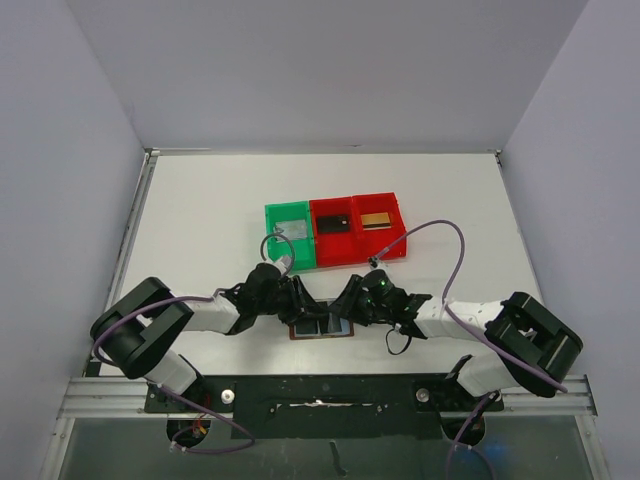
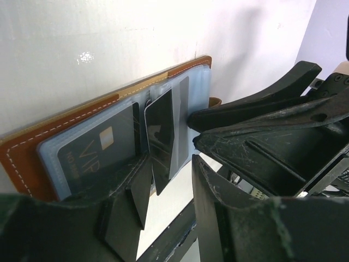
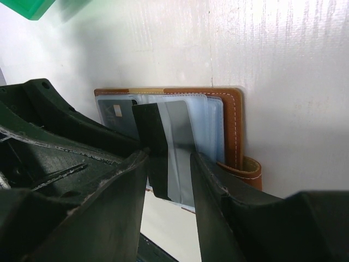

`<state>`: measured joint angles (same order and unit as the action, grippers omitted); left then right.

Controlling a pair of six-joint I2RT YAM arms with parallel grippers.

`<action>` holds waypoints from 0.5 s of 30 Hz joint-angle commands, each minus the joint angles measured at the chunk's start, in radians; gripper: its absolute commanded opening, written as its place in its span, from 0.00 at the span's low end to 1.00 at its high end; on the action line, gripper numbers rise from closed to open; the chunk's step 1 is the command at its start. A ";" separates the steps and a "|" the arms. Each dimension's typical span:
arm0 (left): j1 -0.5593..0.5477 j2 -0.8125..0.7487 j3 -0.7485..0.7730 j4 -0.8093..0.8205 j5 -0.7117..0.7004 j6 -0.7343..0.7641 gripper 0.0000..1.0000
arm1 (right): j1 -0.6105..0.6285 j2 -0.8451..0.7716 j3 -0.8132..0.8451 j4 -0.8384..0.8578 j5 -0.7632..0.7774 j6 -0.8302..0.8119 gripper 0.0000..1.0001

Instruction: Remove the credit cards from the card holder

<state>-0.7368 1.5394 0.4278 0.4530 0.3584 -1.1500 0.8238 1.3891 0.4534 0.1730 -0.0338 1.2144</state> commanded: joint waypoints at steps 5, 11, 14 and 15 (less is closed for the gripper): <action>-0.011 -0.009 -0.014 0.092 -0.014 -0.068 0.35 | -0.008 0.028 -0.044 -0.074 0.025 -0.002 0.38; -0.012 -0.058 0.016 -0.101 -0.105 -0.028 0.40 | -0.015 0.031 -0.056 -0.073 0.020 0.005 0.36; -0.014 -0.054 0.023 -0.127 -0.116 -0.023 0.41 | -0.014 0.037 -0.059 -0.056 0.012 0.007 0.35; -0.016 -0.050 0.026 -0.128 -0.118 -0.024 0.41 | -0.014 0.040 -0.060 -0.052 0.010 0.008 0.35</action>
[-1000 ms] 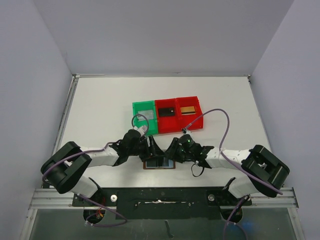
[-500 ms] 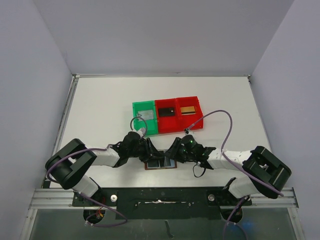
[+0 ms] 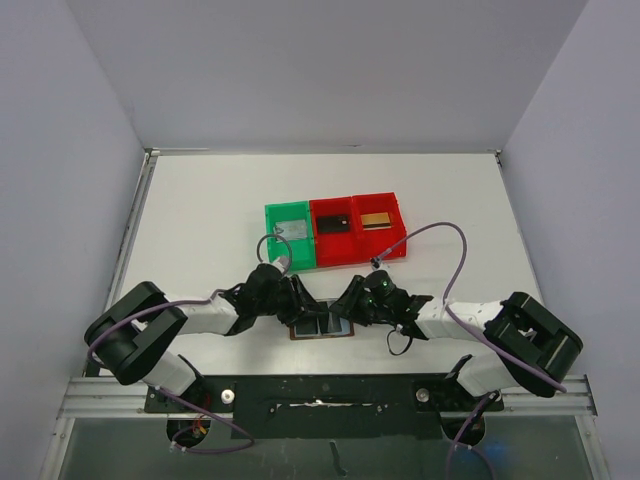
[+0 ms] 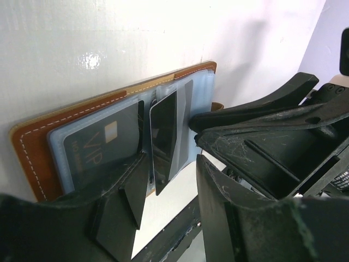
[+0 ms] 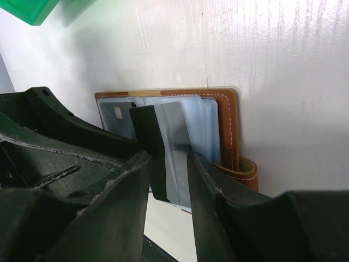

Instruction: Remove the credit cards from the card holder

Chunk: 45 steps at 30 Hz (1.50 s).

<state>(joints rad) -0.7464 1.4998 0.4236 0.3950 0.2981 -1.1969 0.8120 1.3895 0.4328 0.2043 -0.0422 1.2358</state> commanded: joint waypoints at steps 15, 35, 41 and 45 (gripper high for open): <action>-0.048 0.028 0.050 -0.072 -0.111 0.011 0.28 | -0.007 0.045 -0.070 -0.024 -0.012 0.003 0.35; -0.033 -0.129 0.011 -0.156 -0.125 0.025 0.00 | -0.019 0.033 -0.053 -0.072 0.004 -0.020 0.35; -0.009 -0.205 0.006 -0.246 -0.137 0.051 0.00 | -0.025 0.012 -0.042 -0.090 0.005 -0.045 0.35; 0.013 -0.296 0.005 -0.300 -0.136 0.079 0.00 | -0.027 -0.046 -0.021 -0.089 -0.003 -0.102 0.39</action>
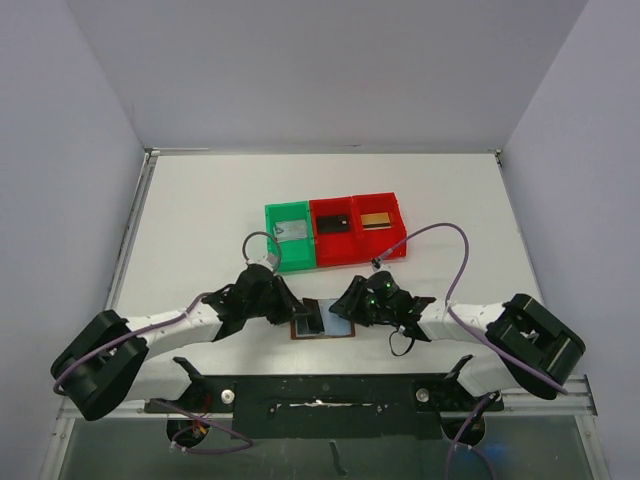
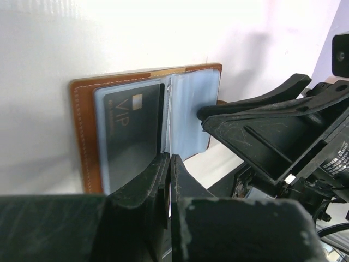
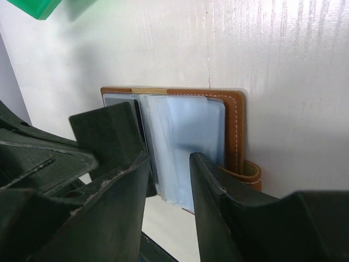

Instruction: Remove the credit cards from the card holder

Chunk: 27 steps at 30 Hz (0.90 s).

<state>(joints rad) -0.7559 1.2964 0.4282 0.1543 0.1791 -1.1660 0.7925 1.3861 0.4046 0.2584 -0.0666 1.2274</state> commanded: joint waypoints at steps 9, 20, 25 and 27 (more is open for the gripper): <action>0.067 -0.273 -0.006 -0.081 -0.015 0.104 0.00 | -0.008 -0.199 0.116 -0.198 0.019 -0.247 0.60; 0.081 -0.371 0.051 -0.069 0.006 0.223 0.00 | -0.007 -0.303 0.081 -0.066 -0.031 -0.317 0.75; 0.086 -0.373 0.045 -0.017 0.090 0.242 0.00 | -0.009 -0.415 -0.006 0.091 -0.018 -0.394 0.77; 0.088 -0.368 0.043 0.008 0.132 0.242 0.00 | -0.025 -0.460 -0.008 0.062 -0.026 -0.428 0.78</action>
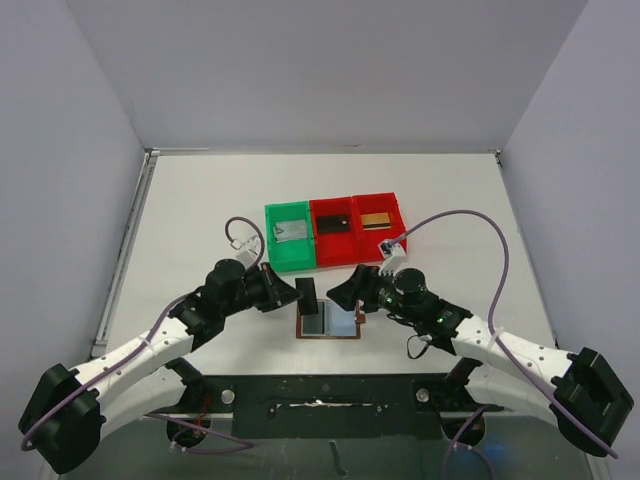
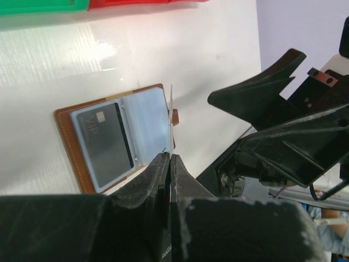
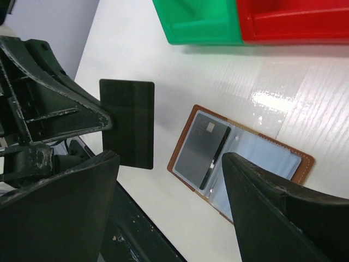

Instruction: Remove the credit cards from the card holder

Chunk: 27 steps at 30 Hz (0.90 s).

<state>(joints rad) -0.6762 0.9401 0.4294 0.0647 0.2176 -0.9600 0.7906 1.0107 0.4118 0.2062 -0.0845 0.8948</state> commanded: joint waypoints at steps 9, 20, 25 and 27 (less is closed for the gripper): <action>0.018 0.037 0.049 0.281 0.279 0.006 0.00 | -0.283 -0.080 -0.142 0.380 -0.395 0.078 0.79; 0.024 0.067 0.061 0.367 0.323 -0.016 0.00 | -0.198 -0.032 -0.075 0.425 -0.451 0.036 0.77; 0.027 0.061 0.065 0.376 0.330 -0.004 0.00 | -0.171 0.003 -0.060 0.455 -0.458 0.039 0.75; 0.030 0.060 0.062 0.375 0.335 -0.002 0.00 | -0.171 0.016 -0.062 0.477 -0.471 0.045 0.73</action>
<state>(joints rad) -0.6567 1.0103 0.4446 0.3584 0.5190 -0.9722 0.6109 1.0115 0.3122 0.5735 -0.5190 0.9466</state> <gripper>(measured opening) 0.019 0.750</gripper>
